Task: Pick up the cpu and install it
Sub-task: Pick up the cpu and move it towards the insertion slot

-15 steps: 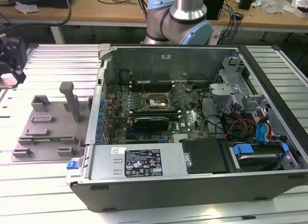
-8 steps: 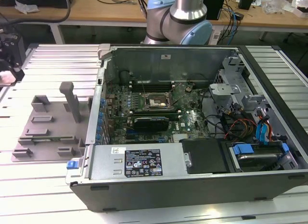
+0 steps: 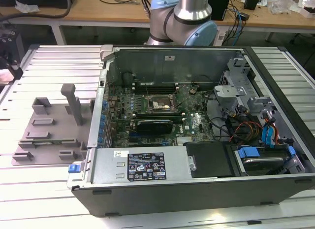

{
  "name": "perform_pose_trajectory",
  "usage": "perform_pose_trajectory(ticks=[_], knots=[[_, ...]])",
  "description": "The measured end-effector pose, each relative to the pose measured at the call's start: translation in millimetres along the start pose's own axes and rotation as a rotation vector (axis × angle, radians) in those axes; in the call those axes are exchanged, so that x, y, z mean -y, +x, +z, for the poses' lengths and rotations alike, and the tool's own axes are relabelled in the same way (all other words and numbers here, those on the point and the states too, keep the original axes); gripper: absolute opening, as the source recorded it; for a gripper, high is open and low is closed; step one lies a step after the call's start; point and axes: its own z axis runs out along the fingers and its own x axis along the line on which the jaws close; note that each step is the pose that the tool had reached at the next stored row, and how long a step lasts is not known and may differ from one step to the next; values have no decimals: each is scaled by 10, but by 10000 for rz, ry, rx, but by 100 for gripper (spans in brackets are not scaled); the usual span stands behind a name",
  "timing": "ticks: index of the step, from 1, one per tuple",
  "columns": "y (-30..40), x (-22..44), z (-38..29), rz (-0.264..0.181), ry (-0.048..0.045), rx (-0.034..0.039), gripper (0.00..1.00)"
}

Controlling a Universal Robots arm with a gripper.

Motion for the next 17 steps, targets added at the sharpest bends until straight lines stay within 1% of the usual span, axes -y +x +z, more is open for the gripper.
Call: perform_pose_trajectory(ticks=[5, 9, 12, 17], knots=[[-2, -4, -75, 0, 0, 0, 55], [-4, -8, -169, 0, -1, 4, 55], [-5, -10, -210, 0, 0, 6, 55], [-7, -17, -313, 0, 0, 10, 55]])
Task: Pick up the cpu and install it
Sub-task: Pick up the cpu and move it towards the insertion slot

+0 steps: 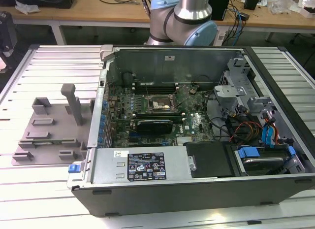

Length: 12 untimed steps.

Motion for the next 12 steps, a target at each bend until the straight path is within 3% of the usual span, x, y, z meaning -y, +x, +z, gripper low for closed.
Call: perform_pose_trajectory(ticks=[5, 12], knots=[[-2, -5, -76, -1, -1, 3, 55], [-4, -6, -80, 1, 1, -1, 55]])
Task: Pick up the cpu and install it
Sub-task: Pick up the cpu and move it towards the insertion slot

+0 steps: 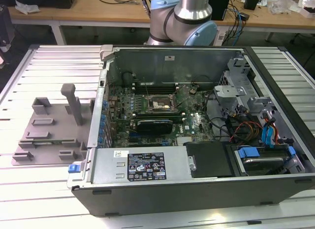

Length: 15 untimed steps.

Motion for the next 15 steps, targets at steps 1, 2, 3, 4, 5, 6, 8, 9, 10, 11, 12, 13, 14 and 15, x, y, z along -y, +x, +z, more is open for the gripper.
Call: perform_pose_trajectory(ticks=[1, 2, 3, 4, 5, 6, 8, 9, 10, 11, 12, 13, 14, 15], knots=[[-3, 0, 0, 0, 0, 0, 55], [-6, 1, 1, -1, -1, 2, 55], [-13, 1, 1, -1, -1, 2, 55], [-17, 1, 1, -2, -1, 1, 55], [-23, 2, 2, -2, -1, 2, 55], [-32, 2, 2, -3, -1, 2, 55], [-64, 3, 2, -2, -1, 2, 55], [-86, 4, 3, -2, -1, 2, 55], [-102, 4, 4, -1, -1, 2, 55], [-113, 4, 4, -1, -1, 3, 55], [-124, 5, 4, -1, -1, 2, 55], [-137, 5, 5, -1, -1, 2, 55], [-151, 6, 5, -2, -2, 3, 55], [-173, 7, 5, -2, -1, 2, 55]])
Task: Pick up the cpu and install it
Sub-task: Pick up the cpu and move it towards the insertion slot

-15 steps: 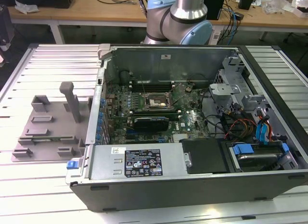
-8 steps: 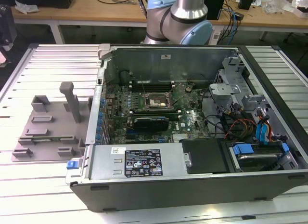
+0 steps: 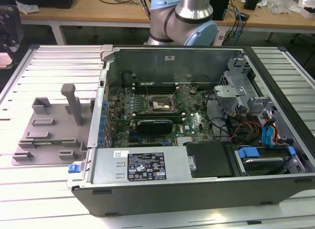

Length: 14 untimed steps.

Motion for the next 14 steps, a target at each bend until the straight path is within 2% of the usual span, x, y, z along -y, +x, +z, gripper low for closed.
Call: perform_pose_trajectory(ticks=[8, 14], knots=[[-149, 5, 4, 1, -1, 1, 55], [-296, 10, 7, 0, -1, 1, 55]])
